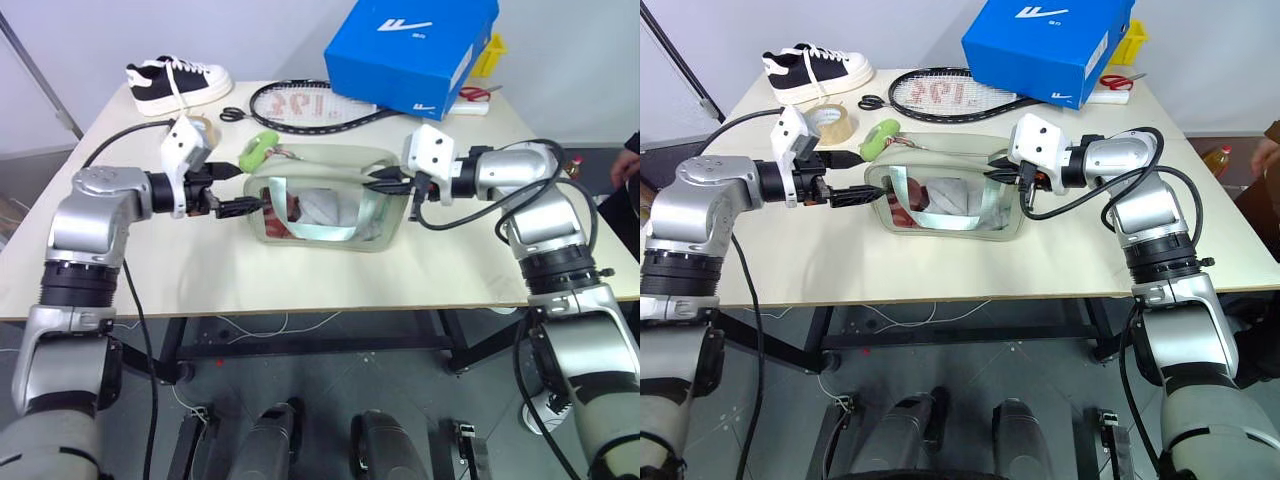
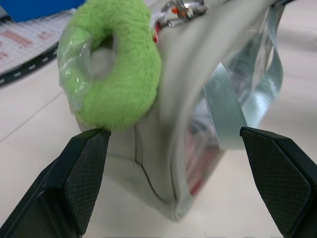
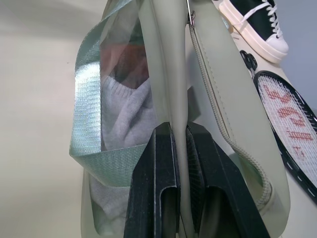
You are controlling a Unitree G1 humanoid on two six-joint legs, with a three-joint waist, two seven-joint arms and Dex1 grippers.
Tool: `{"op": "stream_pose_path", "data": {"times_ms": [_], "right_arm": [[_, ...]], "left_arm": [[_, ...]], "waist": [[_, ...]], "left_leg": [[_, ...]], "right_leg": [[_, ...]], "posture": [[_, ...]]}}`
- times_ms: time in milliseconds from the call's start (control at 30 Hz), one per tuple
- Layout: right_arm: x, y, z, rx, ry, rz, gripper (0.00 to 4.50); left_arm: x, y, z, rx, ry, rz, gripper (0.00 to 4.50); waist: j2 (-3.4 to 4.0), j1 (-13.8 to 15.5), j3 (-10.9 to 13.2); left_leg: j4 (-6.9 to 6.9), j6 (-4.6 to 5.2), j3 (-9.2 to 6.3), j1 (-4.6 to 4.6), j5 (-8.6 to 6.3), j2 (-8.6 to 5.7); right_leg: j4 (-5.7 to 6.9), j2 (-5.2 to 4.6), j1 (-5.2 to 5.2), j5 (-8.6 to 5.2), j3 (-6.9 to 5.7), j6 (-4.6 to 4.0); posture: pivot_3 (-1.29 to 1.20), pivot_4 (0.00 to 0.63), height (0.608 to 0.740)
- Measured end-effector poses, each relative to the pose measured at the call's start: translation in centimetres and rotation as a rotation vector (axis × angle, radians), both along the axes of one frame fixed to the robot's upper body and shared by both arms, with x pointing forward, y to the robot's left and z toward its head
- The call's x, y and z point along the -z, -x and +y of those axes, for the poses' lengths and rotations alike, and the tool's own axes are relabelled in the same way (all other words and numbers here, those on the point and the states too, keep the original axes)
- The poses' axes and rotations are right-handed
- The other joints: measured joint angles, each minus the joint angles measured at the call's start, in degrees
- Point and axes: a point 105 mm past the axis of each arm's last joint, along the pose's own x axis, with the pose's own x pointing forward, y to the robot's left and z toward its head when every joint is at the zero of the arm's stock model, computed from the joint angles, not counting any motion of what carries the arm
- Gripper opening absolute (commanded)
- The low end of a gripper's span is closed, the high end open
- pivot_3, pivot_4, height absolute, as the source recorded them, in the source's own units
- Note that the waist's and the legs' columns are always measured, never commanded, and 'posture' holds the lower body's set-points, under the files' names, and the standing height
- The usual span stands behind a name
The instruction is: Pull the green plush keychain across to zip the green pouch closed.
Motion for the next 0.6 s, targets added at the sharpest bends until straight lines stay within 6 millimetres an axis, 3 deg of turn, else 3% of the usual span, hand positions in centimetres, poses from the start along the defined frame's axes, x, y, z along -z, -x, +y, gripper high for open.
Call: {"op": "stream_pose_path", "data": {"times_ms": [33,267,467,567,600], "right_arm": [[0.01,0.00,0.00,0.000,0.000,0.001,0.00],[0.03,-0.01,-0.04,0.004,0.000,0.006,0.00],[0.02,-0.02,-0.09,0.006,0.001,0.007,0.00],[0.05,-0.02,-0.26,0.018,-0.004,0.031,1.13],[0.07,0.07,-0.33,0.018,-0.006,0.049,1.69]], "left_arm": [[0.10,-0.15,-0.19,-0.001,0.009,0.002,3.63],[0.05,-0.13,-0.37,0.013,0.019,0.007,0.06],[0.08,-0.04,-0.45,0.021,0.020,0.012,0.06],[0.03,0.13,-0.61,0.030,0.020,0.020,0.00],[-0.05,0.21,-0.71,0.034,0.018,0.019,0.00]], "waist": [[0.00,0.0,0.0],[0.00,0.0,0.0],[0.00,0.0,0.0],[0.00,0.0,0.0],[0.00,0.0,0.0]], "left_leg": [[0.00,0.00,0.00,-0.01,0.00,0.00],[0.00,-0.01,0.01,-0.02,0.00,0.00],[0.00,-0.04,0.01,-0.02,-0.02,0.00],[0.00,-0.05,0.01,-0.03,-0.03,0.00],[0.00,-0.05,0.01,-0.03,-0.03,0.00]], "right_leg": [[0.00,-0.01,0.00,0.00,0.00,0.00],[0.00,-0.01,-0.02,0.00,0.00,0.00],[0.00,-0.01,-0.02,0.00,0.01,0.00],[0.00,-0.01,-0.02,0.00,0.00,0.00],[0.00,-0.01,-0.02,0.00,0.00,0.00]], "posture": [[0.00,0.150,0.740],[0.00,0.150,0.740],[0.00,0.150,0.740],[0.00,0.150,0.740],[0.00,0.150,0.740]]}}
